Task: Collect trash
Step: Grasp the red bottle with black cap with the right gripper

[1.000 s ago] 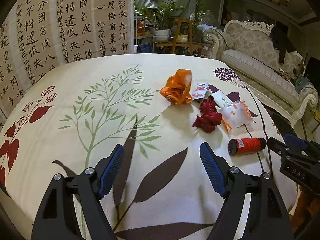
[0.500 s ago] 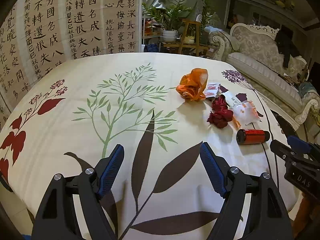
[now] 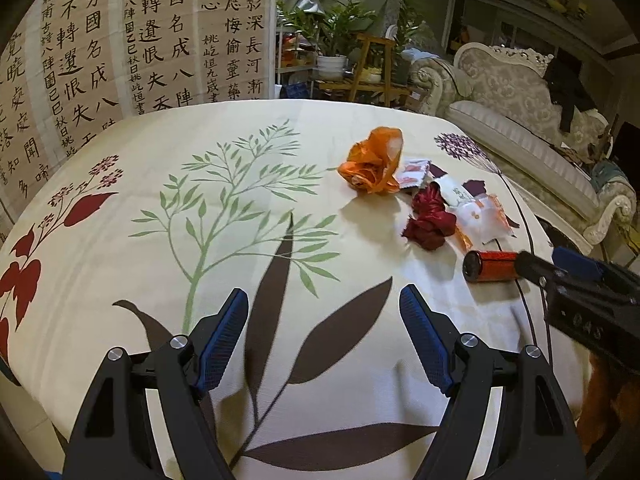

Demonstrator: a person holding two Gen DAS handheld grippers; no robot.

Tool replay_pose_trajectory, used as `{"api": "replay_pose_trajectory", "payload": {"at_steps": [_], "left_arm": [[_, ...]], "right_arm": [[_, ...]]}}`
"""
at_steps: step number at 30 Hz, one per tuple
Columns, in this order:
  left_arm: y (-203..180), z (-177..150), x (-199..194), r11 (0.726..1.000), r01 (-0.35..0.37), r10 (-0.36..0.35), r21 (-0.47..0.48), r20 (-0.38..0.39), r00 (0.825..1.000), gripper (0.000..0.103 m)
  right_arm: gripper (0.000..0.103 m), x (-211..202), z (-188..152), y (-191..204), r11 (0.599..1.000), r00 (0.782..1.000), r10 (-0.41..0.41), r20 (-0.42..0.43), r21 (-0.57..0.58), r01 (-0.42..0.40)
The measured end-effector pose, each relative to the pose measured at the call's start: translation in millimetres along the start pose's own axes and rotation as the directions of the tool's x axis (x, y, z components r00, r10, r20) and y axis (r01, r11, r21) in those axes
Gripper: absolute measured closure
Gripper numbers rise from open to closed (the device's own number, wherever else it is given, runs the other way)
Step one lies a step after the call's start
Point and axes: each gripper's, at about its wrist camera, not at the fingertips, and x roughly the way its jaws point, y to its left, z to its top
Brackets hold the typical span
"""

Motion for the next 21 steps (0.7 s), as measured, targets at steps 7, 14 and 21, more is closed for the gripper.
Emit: {"api": "replay_pose_trajectory", "payload": {"at_steps": [7, 14, 21], "left_arm": [[0, -1, 4, 1.0, -0.001, 0.001, -0.002, -0.016, 1.0, 0.027], [2, 0, 7, 1.0, -0.005, 0.005, -0.01, -0.018, 1.0, 0.027], [10, -1, 8, 1.0, -0.014, 0.013, -0.027, -0.024, 1.0, 0.027]], "right_arm": [[0.04, 1, -2, 13, 0.999, 0.999, 0.035, -0.014, -0.029, -0.035], [0.028, 6, -4, 34, 0.999, 0.999, 0.043, -0.018, -0.023, -0.044], [0.028, 17, -1, 35, 1.0, 0.999, 0.012, -0.033, 0.005, -0.012]]}}
